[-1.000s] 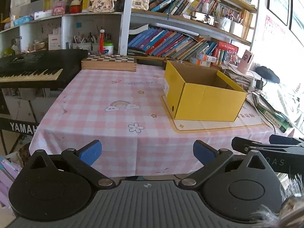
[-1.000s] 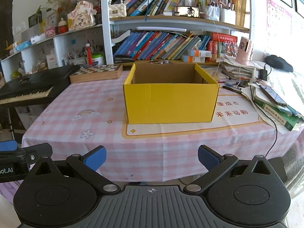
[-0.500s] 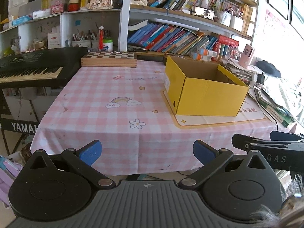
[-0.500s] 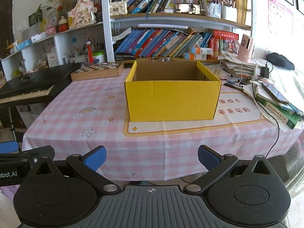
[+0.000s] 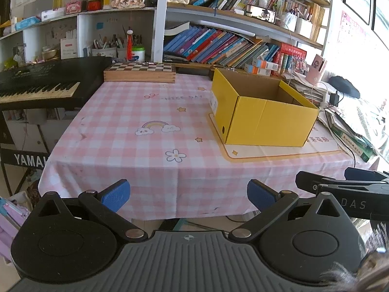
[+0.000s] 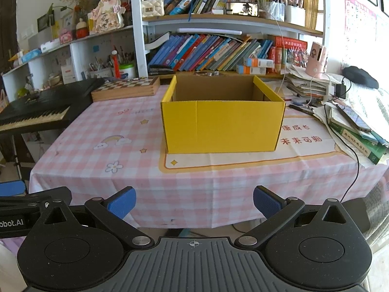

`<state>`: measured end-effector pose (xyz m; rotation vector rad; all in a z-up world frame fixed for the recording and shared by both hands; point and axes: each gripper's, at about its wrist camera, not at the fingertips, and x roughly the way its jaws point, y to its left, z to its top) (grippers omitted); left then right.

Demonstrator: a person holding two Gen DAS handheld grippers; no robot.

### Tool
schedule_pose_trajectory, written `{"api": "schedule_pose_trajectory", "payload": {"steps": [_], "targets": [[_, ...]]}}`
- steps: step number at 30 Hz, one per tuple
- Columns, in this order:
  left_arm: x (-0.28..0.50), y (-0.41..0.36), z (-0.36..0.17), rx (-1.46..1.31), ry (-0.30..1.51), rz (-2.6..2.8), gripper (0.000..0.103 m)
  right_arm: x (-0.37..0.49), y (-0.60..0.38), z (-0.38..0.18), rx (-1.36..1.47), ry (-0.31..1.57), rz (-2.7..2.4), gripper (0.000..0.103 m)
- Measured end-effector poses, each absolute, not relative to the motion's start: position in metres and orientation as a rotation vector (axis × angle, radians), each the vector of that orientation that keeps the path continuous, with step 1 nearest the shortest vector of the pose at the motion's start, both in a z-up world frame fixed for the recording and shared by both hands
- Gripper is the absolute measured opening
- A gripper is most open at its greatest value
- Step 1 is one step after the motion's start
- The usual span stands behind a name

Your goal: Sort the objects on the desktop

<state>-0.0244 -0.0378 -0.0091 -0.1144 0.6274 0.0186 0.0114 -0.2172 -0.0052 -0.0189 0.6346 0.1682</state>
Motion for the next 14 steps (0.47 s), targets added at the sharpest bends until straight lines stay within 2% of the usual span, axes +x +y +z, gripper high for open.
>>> {"api": "schedule_pose_trajectory", "payload": {"steps": [14], "targets": [[-0.0227, -0.0389, -0.0078, -0.091, 0.612, 0.013, 0.103, 0.0165, -0.2164, -0.0079, -0.011, 0.654, 0.162, 0.103]]}}
